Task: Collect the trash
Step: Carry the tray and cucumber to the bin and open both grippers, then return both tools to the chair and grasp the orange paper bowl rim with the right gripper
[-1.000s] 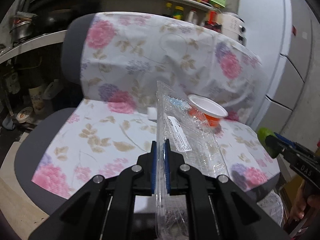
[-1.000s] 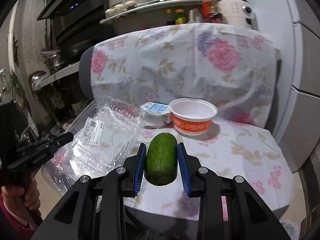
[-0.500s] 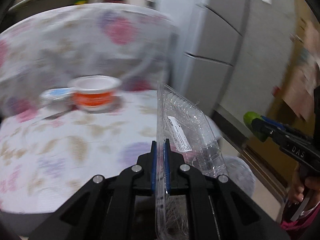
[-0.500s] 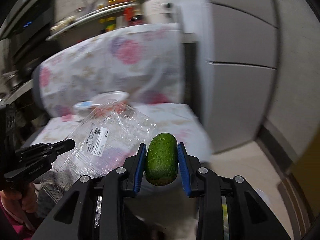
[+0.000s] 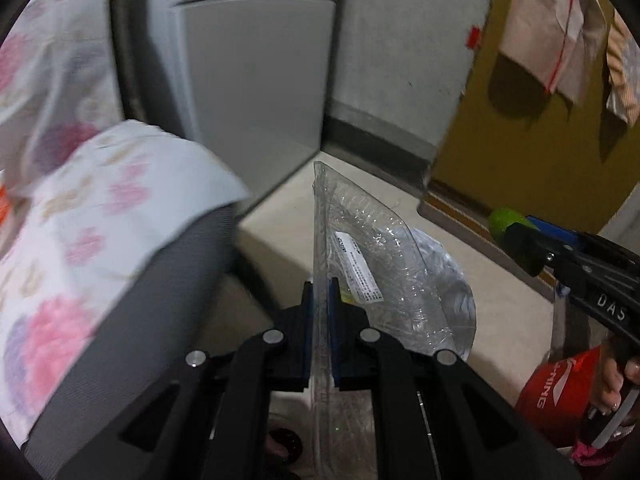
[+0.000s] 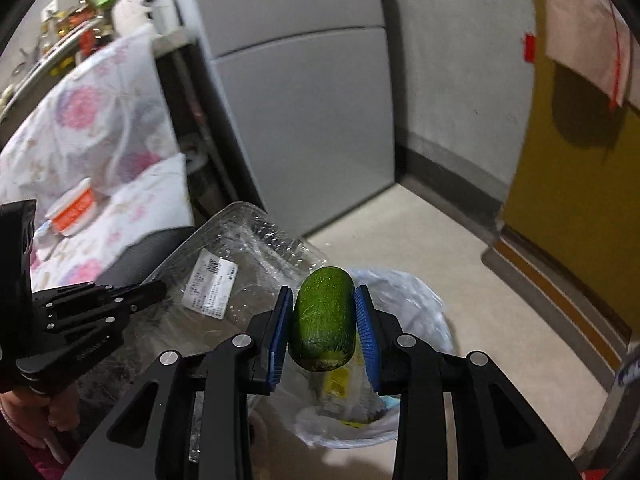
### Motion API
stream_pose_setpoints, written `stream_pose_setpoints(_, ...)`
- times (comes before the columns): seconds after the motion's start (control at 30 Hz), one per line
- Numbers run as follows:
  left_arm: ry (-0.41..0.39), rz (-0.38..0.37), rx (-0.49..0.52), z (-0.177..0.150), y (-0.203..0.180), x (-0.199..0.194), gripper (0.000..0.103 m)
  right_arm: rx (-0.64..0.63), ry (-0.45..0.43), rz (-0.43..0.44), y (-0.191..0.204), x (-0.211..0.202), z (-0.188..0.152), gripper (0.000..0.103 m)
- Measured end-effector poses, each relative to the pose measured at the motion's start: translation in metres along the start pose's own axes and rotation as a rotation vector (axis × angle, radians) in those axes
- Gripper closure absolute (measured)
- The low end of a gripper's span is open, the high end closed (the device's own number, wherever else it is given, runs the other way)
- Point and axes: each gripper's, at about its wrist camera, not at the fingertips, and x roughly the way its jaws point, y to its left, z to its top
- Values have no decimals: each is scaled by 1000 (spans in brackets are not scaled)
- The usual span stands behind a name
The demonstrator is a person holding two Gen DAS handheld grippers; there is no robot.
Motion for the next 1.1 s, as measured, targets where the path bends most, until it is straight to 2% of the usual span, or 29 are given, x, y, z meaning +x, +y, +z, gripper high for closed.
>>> stream_pose_setpoints(0.07,14,-27,20,5,-8,12,97,30,17,-1,-12,9,0,67)
stream_pose_setpoints(0.1,28,-34,26,8,-12,18,91,60,21,2,-20,13,2,65)
stream_pose_setpoints(0.13,29,-31,24,10,-14,19,72,84,18,7,-26,14,4,61)
stream_pose_setpoints(0.2,-7,-41,19,10,-12,10,50,105,0,-4,-26,10,11,59)
stream_pose_setpoints(0.23,-32,-39,15,11,-9,3,46,98,-13,-7,-26,6,15,59)
stream_pose_setpoints(0.33,-69,-29,-15,14,6,-17,45,82,-47,-9,-21,-9,22,59)
stream_pose_setpoints(0.4,-96,-8,-26,13,17,-34,44,70,-75,25,-9,-24,29,59)
stream_pose_setpoints(0.57,-158,115,-63,-5,58,-85,38,-39,-137,96,43,-50,42,59)
stream_pose_setpoints(0.67,-173,188,-129,-25,92,-117,37,-132,-153,186,94,-53,48,59)
stream_pose_setpoints(0.83,-191,356,-262,-70,153,-168,35,-281,-132,338,193,-40,53,59)
stream_pose_setpoints(1.1,-204,583,-468,-134,254,-232,34,-431,-90,464,323,-14,61,59)
